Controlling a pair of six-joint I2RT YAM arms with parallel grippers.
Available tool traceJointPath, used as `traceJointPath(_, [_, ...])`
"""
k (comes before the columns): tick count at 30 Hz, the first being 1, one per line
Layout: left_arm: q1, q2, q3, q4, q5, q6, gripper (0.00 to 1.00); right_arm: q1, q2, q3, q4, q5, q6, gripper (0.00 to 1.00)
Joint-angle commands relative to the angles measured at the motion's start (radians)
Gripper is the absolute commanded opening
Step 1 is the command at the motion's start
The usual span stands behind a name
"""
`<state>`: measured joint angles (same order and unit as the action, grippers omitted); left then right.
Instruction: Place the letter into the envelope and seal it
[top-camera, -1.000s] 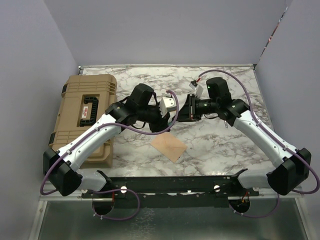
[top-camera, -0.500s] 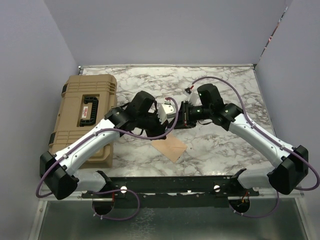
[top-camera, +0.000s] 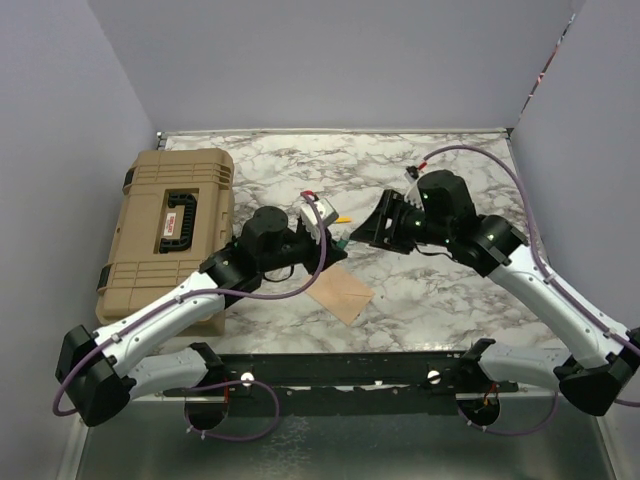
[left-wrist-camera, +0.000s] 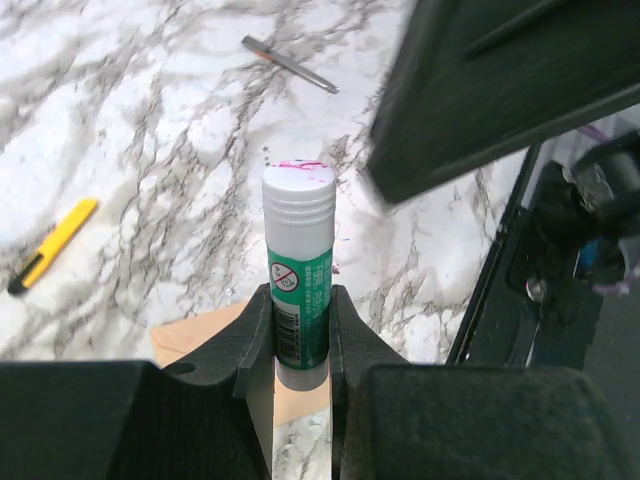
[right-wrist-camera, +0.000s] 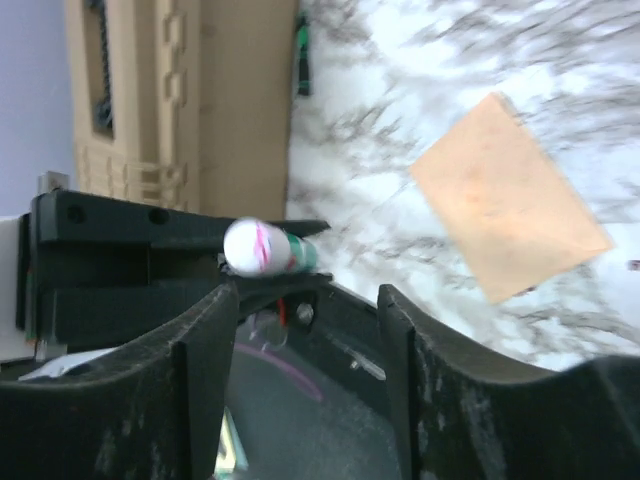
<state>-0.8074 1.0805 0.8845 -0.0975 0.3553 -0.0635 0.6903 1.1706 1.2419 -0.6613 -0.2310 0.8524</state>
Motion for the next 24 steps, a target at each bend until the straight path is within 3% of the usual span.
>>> traceJointPath(1, [0.004,0.042,-0.076,0.154,-0.205,-0.305,0.0,0.001,-0.071,-0.004,-0.114,0.305,0.058,0.62])
traceJointPath(10, [0.005,0.32,0.061,0.024,-0.546,-0.677,0.0,0.0,-0.118,-0.114,-0.148,0.362,0.1,0.61])
traceJointPath(13, [0.016,0.416,0.101,-0.021,-0.672,-0.818,0.07,0.0,-0.144,-0.15,-0.129,0.358,0.119,0.61])
traceJointPath(20, [0.045,0.654,0.2,-0.049,-0.75,-1.021,0.03,0.0,-0.2,-0.201,-0.12,0.359,0.154,0.59])
traceJointPath(24, [0.045,0.736,0.252,-0.081,-0.82,-1.06,0.02,0.0,-0.239,-0.195,-0.161,0.397,0.164,0.59])
